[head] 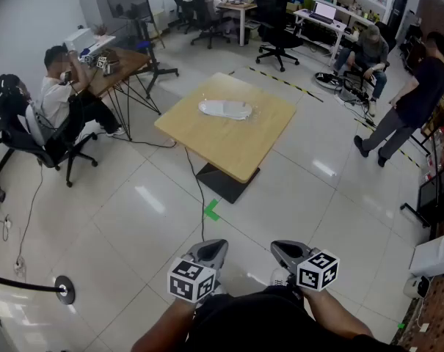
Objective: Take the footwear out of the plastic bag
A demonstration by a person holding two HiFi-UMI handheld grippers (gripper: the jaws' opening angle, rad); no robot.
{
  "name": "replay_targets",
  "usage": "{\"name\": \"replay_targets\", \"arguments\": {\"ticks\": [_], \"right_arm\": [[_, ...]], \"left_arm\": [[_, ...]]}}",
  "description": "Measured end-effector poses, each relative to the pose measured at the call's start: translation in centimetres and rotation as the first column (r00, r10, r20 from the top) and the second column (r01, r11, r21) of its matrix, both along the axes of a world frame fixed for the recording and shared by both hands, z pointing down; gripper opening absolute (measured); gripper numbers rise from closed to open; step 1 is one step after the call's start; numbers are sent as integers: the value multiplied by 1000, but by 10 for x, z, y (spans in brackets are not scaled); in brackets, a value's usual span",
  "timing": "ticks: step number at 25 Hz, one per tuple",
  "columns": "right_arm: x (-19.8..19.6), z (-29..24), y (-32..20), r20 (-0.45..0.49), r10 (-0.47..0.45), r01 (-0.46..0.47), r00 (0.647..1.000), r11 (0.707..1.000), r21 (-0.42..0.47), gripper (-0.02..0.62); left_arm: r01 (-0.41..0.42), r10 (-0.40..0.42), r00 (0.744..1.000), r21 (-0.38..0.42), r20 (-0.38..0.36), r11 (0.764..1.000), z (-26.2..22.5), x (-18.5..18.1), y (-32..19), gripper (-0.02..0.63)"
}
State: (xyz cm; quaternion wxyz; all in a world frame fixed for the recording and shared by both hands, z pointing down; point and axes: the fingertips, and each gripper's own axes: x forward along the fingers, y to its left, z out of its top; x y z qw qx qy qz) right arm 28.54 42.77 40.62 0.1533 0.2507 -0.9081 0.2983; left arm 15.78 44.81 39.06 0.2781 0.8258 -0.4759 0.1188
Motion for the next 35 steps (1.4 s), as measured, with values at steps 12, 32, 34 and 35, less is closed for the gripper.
{"name": "replay_targets", "arguments": {"ticks": [12, 32, 34, 35], "right_arm": [[14, 26, 11, -46, 82, -83, 996, 996, -42, 3], [-35, 11, -181, 136, -193, 197, 972, 980, -18, 3], [-31, 17, -191, 150, -182, 189, 972, 981, -35, 3], [-29, 20, -197, 153, -176, 184, 972, 982, -38, 3]], "left_arm": [[-153, 151, 988, -94, -27, 984, 50, 17, -5, 8], [130, -118, 984, -82, 134, 988, 18, -16, -172, 8], [118, -103, 985, -109, 139, 987, 26, -8, -172, 8], [116, -99, 985, -118, 140, 986, 30, -6, -173, 8]]}}
